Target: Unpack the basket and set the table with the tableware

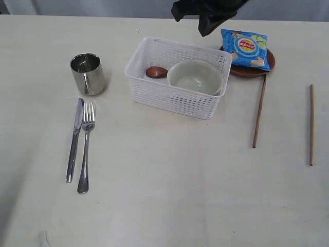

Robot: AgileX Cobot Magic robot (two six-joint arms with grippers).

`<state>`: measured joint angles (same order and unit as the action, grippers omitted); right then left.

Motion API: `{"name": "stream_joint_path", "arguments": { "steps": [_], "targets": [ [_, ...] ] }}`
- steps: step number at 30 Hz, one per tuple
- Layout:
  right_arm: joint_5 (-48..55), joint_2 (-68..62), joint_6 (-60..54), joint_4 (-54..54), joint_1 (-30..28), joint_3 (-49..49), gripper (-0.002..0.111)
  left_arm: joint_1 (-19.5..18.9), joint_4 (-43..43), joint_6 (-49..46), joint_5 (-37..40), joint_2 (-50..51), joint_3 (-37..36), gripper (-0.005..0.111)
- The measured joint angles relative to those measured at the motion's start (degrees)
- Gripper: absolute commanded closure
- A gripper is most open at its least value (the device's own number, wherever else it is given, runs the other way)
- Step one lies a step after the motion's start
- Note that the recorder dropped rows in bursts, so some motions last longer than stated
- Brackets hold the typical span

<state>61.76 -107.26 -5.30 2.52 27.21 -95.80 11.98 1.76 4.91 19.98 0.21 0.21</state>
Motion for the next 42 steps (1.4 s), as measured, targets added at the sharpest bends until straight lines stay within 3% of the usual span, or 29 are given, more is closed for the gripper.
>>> {"name": "stream_joint_path", "arguments": {
  "steps": [8,13,15,22,28,33,42],
  "targets": [
    [-2.1,-7.0,-5.7,9.7,-0.6,0.0,0.106,0.0,0.0,0.0,0.0,0.0,0.0,0.107],
    [-2.6,-10.0,-5.6,12.3,0.4,0.0,0.076,0.0,0.0,0.0,0.0,0.0,0.0,0.107],
    [-2.6,-11.0,-3.7,12.4,1.4,-0.7,0.071,0.0,0.0,0.0,0.0,0.0,0.0,0.107],
    [-1.4,-13.7,9.5,2.5,6.6,-8.0,0.071,0.0,0.0,0.0,0.0,0.0,0.0,0.107],
    [5.5,-19.3,18.1,-6.0,9.6,-16.5,0.071,0.0,0.0,0.0,0.0,0.0,0.0,0.107],
    [7.5,-25.5,23.1,-7.8,9.8,-22.1,0.071,0.0,0.0,0.0,0.0,0.0,0.0,0.107],
    [7.9,-28.8,26.3,-9.4,9.8,-23.0,0.071,0.0,0.0,0.0,0.0,0.0,0.0,0.107]
  ]
}}
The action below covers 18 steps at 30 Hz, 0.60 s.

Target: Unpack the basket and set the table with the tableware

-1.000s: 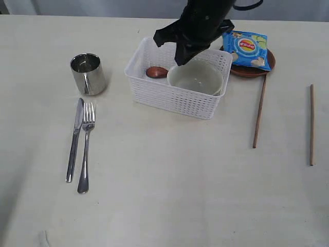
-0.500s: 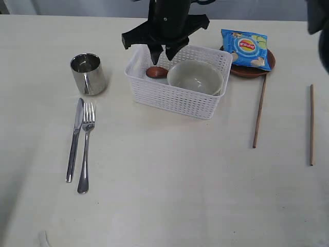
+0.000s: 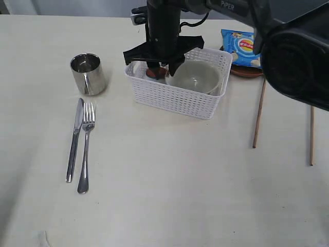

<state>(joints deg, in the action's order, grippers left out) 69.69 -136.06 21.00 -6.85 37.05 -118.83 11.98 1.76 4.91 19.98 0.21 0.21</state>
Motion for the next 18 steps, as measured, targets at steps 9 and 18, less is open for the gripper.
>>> {"name": "stream_joint_path", "arguments": {
  "steps": [9,18],
  "targets": [
    [0.3,-0.1,1.0,-2.0,0.2,-0.2,0.072,0.0,0.0,0.0,0.0,0.0,0.0,0.107],
    [0.3,-0.1,2.0,-2.0,1.9,-0.2,0.072,0.0,0.0,0.0,0.0,0.0,0.0,0.107]
  ]
}}
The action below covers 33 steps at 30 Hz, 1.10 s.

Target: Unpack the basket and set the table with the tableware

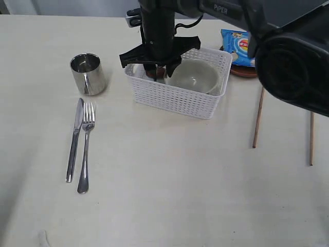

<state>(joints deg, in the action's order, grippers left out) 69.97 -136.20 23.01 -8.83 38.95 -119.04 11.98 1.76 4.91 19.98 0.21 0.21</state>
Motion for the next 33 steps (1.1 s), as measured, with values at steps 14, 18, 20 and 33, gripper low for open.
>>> {"name": "stream_joint_path", "arguments": {
  "steps": [14,18,20,33],
  "targets": [
    [0.0,2.6,1.3,-0.3,0.6,0.0,0.072,0.0,0.0,0.0,0.0,0.0,0.0,0.107],
    [0.0,4.6,1.7,-1.7,0.6,1.4,0.072,0.0,0.0,0.0,0.0,0.0,0.0,0.107],
    [0.0,5.1,2.3,-2.6,0.6,3.1,0.070,0.0,0.0,0.0,0.0,0.0,0.0,0.107],
    [0.0,5.2,9.0,-2.7,-0.7,7.8,0.066,0.0,0.0,0.0,0.0,0.0,0.0,0.107]
  ]
}}
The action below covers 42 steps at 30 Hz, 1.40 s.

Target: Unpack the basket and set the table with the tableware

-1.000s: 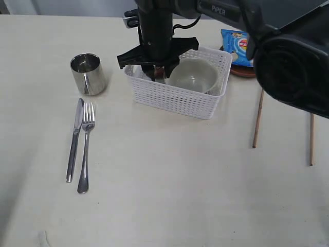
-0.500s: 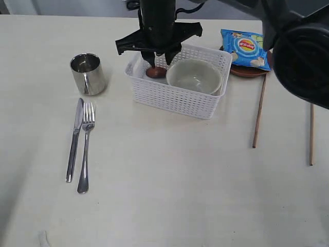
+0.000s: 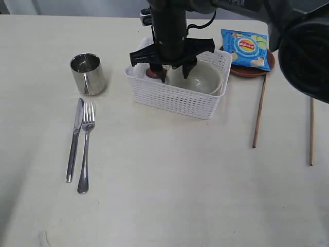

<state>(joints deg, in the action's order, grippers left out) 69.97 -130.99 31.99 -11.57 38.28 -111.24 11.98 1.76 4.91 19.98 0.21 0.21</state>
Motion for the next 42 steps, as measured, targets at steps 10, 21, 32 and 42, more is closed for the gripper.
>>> {"name": "stream_joint_path", "arguments": {
  "steps": [10,21,32,42],
  "targets": [
    [-0.5,-2.7,1.2,0.2,-0.4,0.0,0.089,0.0,0.0,0.0,0.0,0.0,0.0,0.107],
    [-0.3,-1.2,-1.3,-0.5,-0.5,0.1,0.103,0.0,0.0,0.0,0.0,0.0,0.0,0.107],
    [-0.2,3.5,-2.0,1.0,-0.5,-2.3,0.052,0.0,0.0,0.0,0.0,0.0,0.0,0.107],
    [-0.1,5.7,-3.7,-4.1,-0.5,-2.4,0.056,0.0,0.0,0.0,0.0,0.0,0.0,0.107]
  ]
}}
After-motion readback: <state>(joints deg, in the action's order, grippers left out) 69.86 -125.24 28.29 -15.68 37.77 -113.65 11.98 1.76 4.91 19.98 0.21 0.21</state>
